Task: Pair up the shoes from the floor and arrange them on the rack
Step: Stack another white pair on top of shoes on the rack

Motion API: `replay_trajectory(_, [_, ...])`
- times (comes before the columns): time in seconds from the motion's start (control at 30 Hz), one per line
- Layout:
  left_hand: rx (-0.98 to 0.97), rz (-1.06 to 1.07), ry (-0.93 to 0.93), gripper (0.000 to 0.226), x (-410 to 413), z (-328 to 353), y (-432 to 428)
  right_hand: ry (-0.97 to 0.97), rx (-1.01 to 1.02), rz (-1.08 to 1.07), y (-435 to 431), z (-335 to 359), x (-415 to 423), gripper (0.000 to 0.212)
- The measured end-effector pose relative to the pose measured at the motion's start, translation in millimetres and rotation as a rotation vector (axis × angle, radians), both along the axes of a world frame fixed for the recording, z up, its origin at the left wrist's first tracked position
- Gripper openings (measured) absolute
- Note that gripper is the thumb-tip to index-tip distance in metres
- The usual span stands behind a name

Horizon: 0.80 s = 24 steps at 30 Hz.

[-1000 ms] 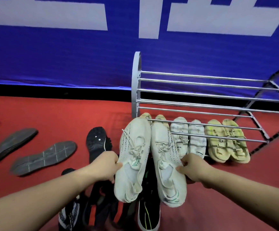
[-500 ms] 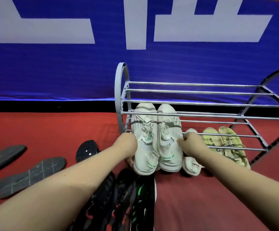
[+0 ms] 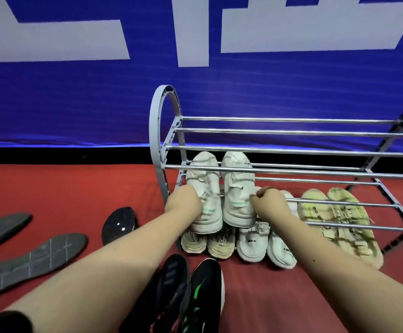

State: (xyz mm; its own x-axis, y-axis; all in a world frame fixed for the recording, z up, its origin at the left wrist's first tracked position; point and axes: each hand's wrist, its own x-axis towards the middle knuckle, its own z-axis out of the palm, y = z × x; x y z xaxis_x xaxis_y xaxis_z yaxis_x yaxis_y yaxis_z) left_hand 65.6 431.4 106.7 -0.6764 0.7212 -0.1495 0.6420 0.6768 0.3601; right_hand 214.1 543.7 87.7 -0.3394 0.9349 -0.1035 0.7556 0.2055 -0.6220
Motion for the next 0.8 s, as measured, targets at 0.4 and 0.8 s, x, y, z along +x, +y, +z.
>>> replay_trajectory(0.4, [0.306, 0.478, -1.006, 0.042, 15, -34, -40, 0.112, -0.143, -0.124, -17, -11, 2, 0.028])
replay_trajectory(0.8, [0.634, 0.641, -1.162, 0.038, -19, -47, -44, 0.195, -0.159, -0.196, -30, -18, -21, 0.036])
